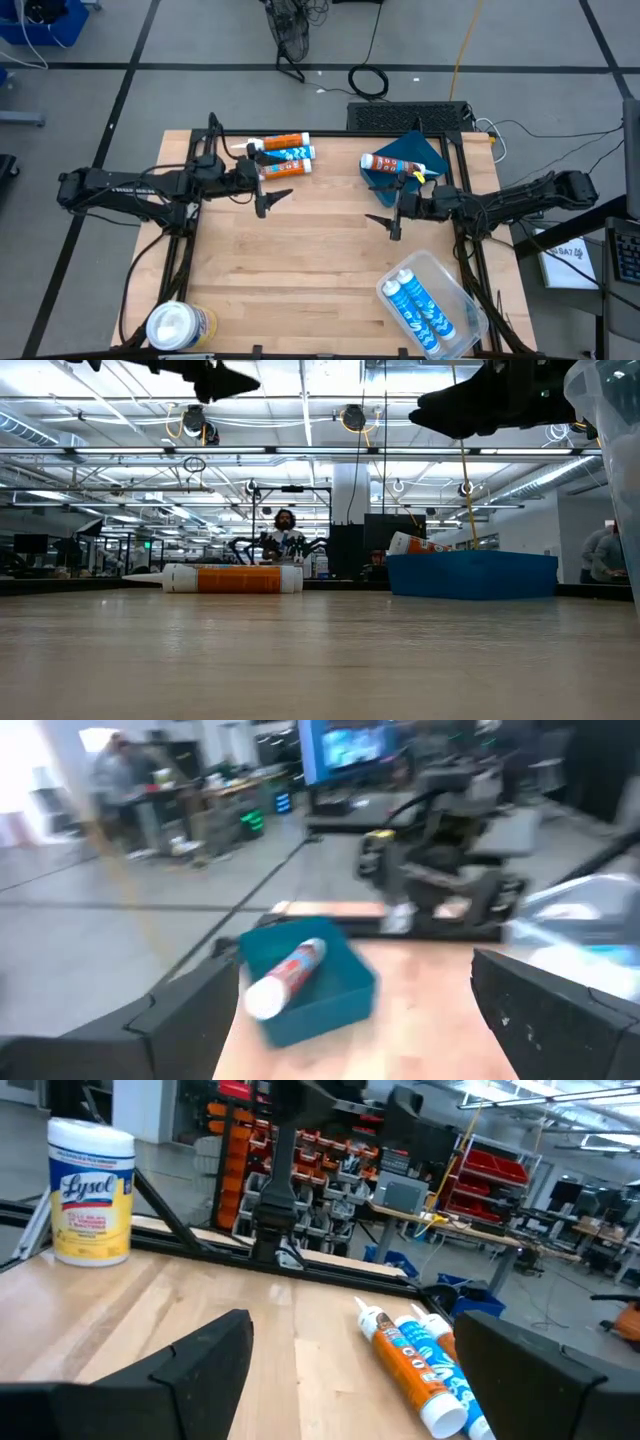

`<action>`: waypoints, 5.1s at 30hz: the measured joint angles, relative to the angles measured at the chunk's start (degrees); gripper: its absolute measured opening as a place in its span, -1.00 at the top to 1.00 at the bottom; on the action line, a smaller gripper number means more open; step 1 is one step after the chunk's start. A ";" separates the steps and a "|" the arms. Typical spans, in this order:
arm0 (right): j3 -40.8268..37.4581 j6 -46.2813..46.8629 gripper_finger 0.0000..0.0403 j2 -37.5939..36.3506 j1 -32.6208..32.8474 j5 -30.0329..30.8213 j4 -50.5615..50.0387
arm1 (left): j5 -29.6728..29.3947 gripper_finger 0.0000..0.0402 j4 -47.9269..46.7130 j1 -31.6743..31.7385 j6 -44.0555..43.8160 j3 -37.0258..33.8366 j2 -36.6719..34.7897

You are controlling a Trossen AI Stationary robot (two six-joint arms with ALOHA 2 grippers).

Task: Pick & place silicon tubes, Sealant and Lysol wipes
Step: Put the bottom orange sealant into the blue bin

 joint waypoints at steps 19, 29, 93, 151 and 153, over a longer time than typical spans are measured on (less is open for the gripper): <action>0.00 1.81 -0.59 0.02 -2.26 -2.30 -1.98 | -24.58 -0.95 -30.70 14.95 -17.29 3.45 6.07; 0.00 2.37 -0.59 0.02 -2.26 -2.32 -2.48 | -1.57 -0.95 -30.81 23.38 -12.76 3.48 13.82; 0.00 4.86 -0.59 0.00 -2.21 -2.32 -3.90 | 5.74 -0.02 -47.48 12.27 -5.03 21.06 51.63; 16.41 1.16 -0.58 25.12 -4.76 -3.74 5.91 | -3.28 -0.02 -37.54 -2.04 7.58 21.07 28.87; 16.77 1.17 -0.57 25.86 -4.79 -3.76 5.81 | -3.24 -0.02 -37.59 -2.04 7.64 21.07 28.95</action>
